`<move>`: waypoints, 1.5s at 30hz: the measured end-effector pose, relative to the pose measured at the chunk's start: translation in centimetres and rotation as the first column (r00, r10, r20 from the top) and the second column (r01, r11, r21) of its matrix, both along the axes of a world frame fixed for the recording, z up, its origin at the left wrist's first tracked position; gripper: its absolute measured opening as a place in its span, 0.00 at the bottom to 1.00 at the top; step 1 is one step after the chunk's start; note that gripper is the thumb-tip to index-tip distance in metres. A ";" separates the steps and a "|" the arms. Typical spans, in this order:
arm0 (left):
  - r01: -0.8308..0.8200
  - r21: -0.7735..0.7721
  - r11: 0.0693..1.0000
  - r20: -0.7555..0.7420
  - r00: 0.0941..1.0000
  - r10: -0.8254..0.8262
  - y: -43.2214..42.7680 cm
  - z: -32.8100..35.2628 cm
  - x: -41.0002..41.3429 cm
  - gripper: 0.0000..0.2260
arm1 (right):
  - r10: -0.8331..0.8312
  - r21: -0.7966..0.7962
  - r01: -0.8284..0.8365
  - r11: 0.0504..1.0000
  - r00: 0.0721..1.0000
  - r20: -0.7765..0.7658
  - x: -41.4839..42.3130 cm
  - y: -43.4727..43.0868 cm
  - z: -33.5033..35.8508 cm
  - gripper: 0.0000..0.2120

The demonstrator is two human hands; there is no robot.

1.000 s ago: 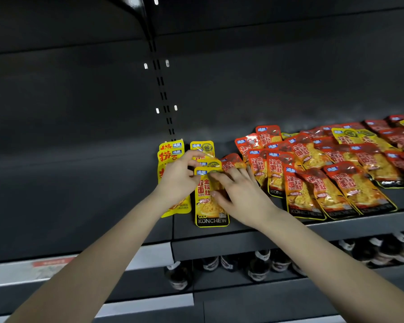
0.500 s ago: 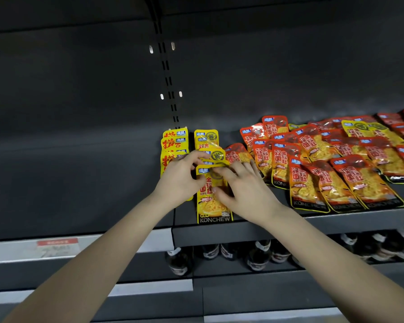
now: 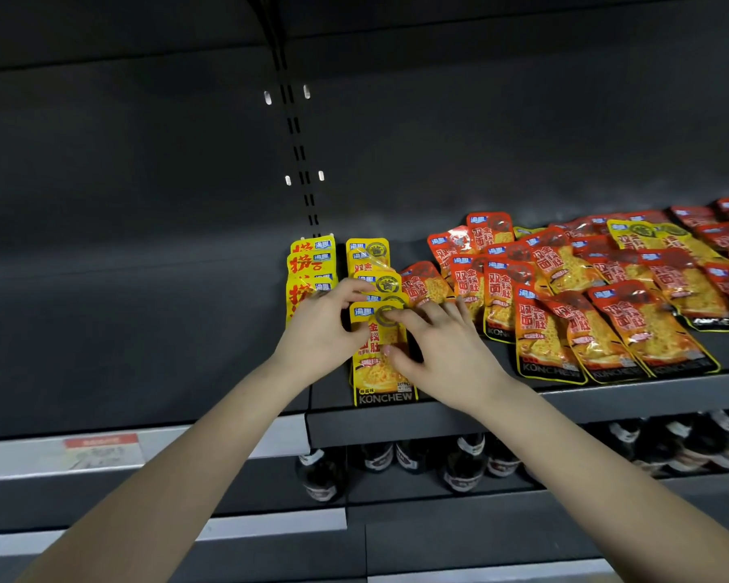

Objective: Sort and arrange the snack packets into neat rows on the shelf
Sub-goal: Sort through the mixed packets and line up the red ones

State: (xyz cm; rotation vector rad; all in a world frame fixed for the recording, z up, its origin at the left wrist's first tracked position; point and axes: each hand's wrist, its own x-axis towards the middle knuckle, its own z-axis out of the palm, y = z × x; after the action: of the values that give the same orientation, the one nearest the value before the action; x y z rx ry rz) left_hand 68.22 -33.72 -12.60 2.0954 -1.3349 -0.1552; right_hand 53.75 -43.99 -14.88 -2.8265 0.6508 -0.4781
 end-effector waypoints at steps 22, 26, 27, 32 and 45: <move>-0.054 -0.056 0.997 0.069 0.996 0.058 -1.1 0.3 -0.1 0.20 | 0.004 -0.001 -0.004 1.000 1.000 -0.011 0.1 -0.3 0.5 0.35; -0.025 -0.096 0.995 0.100 0.994 0.035 -2.7 1.3 -0.3 0.19 | -0.020 -0.003 0.020 1.000 1.000 0.000 -0.1 -1.2 1.5 0.30; -0.014 -0.108 0.994 0.108 0.994 0.025 -3.2 1.5 -0.3 0.18 | -0.025 -0.009 0.025 1.000 1.000 0.006 -0.2 -1.5 1.9 0.29; 0.046 -0.071 0.996 0.156 0.987 -0.034 -6.3 1.9 0.2 0.19 | -0.058 -0.024 0.058 0.998 0.998 0.005 -1.4 -3.4 3.4 0.25; 0.099 0.390 0.915 0.321 0.917 -0.236 -11.6 1.5 -0.7 0.21 | -0.074 -0.046 0.071 0.996 0.993 -0.086 -3.3 -5.5 2.3 0.25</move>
State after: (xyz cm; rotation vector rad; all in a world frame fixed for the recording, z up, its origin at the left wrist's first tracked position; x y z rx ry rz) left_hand 67.51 -45.32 -11.08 2.3980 -1.8329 -0.0990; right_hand 50.41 -49.46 -12.61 -2.8860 0.7715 -0.3858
